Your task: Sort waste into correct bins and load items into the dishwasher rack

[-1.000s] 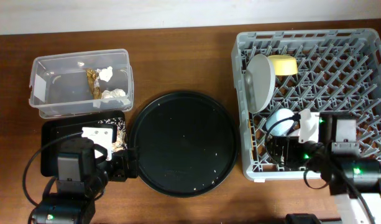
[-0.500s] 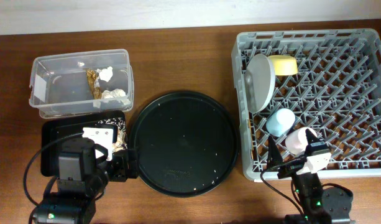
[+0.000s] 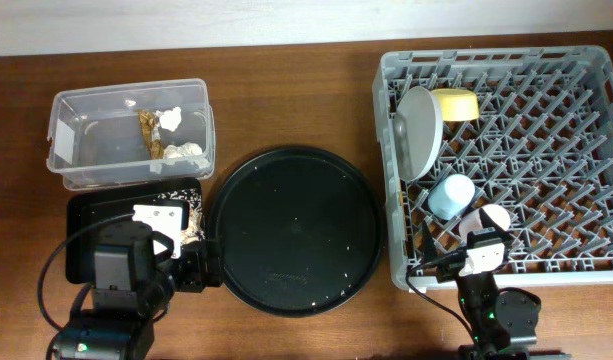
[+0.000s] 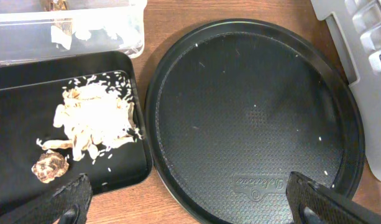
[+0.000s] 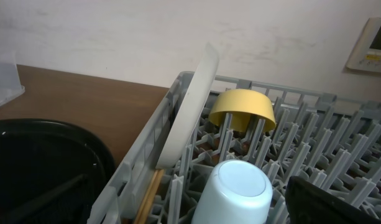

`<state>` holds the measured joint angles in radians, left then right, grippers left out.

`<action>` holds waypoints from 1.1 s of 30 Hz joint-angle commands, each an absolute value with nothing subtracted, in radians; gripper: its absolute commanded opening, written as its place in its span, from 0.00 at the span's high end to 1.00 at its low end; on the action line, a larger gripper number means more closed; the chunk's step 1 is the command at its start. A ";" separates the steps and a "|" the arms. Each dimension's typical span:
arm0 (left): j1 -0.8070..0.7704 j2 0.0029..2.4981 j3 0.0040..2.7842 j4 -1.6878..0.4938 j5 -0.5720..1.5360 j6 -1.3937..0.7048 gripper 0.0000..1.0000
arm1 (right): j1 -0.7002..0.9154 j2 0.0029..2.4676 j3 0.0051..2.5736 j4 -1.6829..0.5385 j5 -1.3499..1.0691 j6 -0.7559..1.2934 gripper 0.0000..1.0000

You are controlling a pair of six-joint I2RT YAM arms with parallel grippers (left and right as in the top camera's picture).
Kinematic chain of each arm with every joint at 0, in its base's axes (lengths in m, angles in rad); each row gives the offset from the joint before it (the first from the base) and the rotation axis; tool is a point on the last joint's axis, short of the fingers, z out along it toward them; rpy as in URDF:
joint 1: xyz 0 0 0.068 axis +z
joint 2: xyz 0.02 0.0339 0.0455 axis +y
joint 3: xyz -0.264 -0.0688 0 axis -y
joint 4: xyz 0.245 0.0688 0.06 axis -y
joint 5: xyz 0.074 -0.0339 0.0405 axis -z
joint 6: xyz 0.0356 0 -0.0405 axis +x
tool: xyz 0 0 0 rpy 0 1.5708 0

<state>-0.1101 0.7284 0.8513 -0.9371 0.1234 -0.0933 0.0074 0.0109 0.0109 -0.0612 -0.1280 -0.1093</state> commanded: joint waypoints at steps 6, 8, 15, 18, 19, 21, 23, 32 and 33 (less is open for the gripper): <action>-0.110 0.725 0.851 -0.936 0.124 -0.081 0.01 | 0.015 0.004 0.006 -0.067 -0.122 -0.112 0.01; -0.110 0.725 0.851 -0.936 0.124 -0.081 0.01 | 0.015 0.004 0.006 -0.067 -0.122 -0.112 0.01; -0.080 0.390 0.493 -0.655 0.018 -0.081 0.01 | 0.015 0.004 0.006 -0.067 -0.122 -0.112 0.01; -0.080 0.173 0.238 -0.379 0.017 -0.080 0.00 | 0.015 0.004 0.006 -0.067 -0.122 -0.112 0.01; -0.079 0.112 0.166 -0.275 0.017 -0.081 0.01 | 0.015 0.004 0.006 -0.067 -0.122 -0.112 0.01; -0.079 0.033 0.036 -0.033 0.010 -0.072 0.01 | 0.015 0.004 0.006 -0.067 -0.122 -0.112 0.01; -0.077 0.004 0.008 0.010 0.037 0.048 0.01 | 0.015 0.004 0.006 -0.067 -0.122 -0.112 0.01; -0.075 0.005 0.009 -0.080 0.037 0.039 0.01 | 0.015 0.004 0.006 -0.067 -0.122 -0.112 0.01; -0.075 0.005 0.009 -0.080 0.037 0.039 0.01 | 0.015 0.004 0.006 -0.067 -0.122 -0.112 0.01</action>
